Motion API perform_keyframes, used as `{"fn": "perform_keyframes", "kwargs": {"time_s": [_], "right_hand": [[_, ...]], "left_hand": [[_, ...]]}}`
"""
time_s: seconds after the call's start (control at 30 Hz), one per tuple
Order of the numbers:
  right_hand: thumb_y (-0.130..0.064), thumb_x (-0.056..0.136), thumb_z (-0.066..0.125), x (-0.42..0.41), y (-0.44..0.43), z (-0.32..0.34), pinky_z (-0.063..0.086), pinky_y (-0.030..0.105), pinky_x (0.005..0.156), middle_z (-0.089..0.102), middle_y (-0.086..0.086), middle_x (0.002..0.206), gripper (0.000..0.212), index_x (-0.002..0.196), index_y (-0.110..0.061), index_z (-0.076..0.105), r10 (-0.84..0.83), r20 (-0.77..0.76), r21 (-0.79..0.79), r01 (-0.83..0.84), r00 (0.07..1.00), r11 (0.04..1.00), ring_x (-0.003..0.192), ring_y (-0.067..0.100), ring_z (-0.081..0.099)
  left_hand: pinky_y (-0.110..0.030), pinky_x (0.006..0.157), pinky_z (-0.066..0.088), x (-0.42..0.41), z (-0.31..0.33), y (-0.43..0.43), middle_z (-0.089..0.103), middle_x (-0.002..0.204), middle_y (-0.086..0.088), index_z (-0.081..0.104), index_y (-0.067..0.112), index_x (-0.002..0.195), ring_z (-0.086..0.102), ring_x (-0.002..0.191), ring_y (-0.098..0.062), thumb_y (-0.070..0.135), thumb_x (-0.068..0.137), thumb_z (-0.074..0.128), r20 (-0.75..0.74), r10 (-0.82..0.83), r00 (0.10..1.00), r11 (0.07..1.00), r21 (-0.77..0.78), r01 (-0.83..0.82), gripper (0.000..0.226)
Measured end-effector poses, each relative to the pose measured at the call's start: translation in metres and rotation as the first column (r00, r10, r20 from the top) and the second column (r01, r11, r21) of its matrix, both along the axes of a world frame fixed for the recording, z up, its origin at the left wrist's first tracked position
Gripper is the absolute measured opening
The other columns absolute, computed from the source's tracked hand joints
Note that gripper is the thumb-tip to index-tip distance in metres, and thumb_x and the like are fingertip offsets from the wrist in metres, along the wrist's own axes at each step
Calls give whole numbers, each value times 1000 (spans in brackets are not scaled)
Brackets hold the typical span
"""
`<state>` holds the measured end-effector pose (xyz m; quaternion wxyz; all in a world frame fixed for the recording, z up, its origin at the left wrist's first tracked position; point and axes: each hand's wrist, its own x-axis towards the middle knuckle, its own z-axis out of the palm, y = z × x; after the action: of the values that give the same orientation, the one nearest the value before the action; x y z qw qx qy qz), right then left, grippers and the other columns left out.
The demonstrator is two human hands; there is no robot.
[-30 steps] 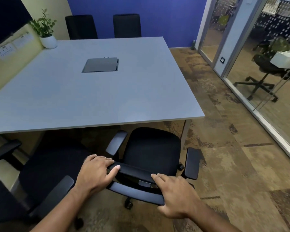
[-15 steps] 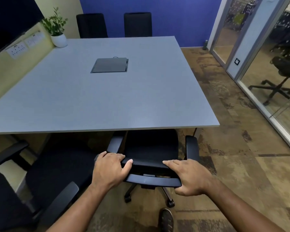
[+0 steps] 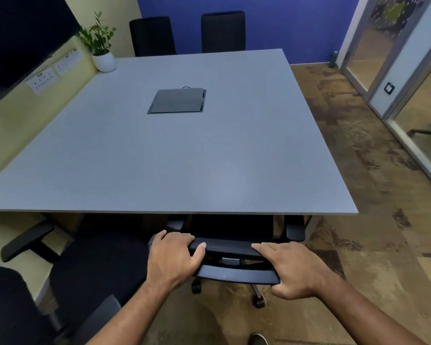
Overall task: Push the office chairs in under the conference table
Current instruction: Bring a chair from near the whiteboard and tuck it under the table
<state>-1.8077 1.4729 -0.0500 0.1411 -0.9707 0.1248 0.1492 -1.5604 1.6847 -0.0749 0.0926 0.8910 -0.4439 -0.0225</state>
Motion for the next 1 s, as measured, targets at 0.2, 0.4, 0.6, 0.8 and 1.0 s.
{"fn": "perform_keyframes", "kwargs": {"time_s": [0.2, 0.4, 0.6, 0.8, 1.0], "right_hand": [[-61, 77, 56, 14, -37, -5, 52, 34, 101, 56, -8, 153, 100, 167, -28, 26, 11, 6, -6, -11, 1000, 1000, 126, 17, 60], [-61, 75, 51, 25, -76, -12, 48, 36, 95, 55, -9, 153, 98, 165, -29, 30, 29, 37, -57, -27, 999, 998, 121, 17, 61], [-75, 85, 56, 29, -111, -19, 47, 37, 101, 60, -8, 148, 93, 163, -29, 35, -18, 84, -86, 26, 996, 996, 124, 18, 60], [-104, 85, 19, 28, -114, -20, 34, 44, 124, 46, -4, 166, 113, 166, -27, 32, -92, 109, -49, 97, 990, 994, 145, 19, 47], [-100, 90, 16, 30, -113, -18, 36, 44, 123, 49, -1, 163, 109, 165, -23, 35, -123, 140, -65, 133, 982, 989, 142, 20, 49]], "left_hand": [[-45, 119, 41, 13, -1, -32, 81, 113, 12, 84, 26, 113, 71, 114, -7, 72, 94, 42, -4, 16, 1000, 1000, 1, -16, 65], [-46, 116, 41, 18, 0, -68, 82, 106, 10, 85, 24, 109, 73, 108, -12, 72, 93, 41, -18, 27, 999, 1000, 2, -27, 67], [-44, 106, 46, 17, 4, -104, 80, 90, 9, 83, 26, 96, 72, 94, -15, 73, 93, 40, -4, 25, 1000, 999, 48, -25, 64], [-41, 99, 44, 25, 2, -111, 70, 79, 11, 73, 30, 87, 67, 84, -13, 71, 97, 40, 19, 3, 1000, 998, 66, -5, 53], [-44, 103, 46, 25, 0, -112, 74, 87, 12, 79, 29, 101, 68, 92, -14, 70, 97, 40, 37, 20, 999, 1000, 3, -21, 57]]}}
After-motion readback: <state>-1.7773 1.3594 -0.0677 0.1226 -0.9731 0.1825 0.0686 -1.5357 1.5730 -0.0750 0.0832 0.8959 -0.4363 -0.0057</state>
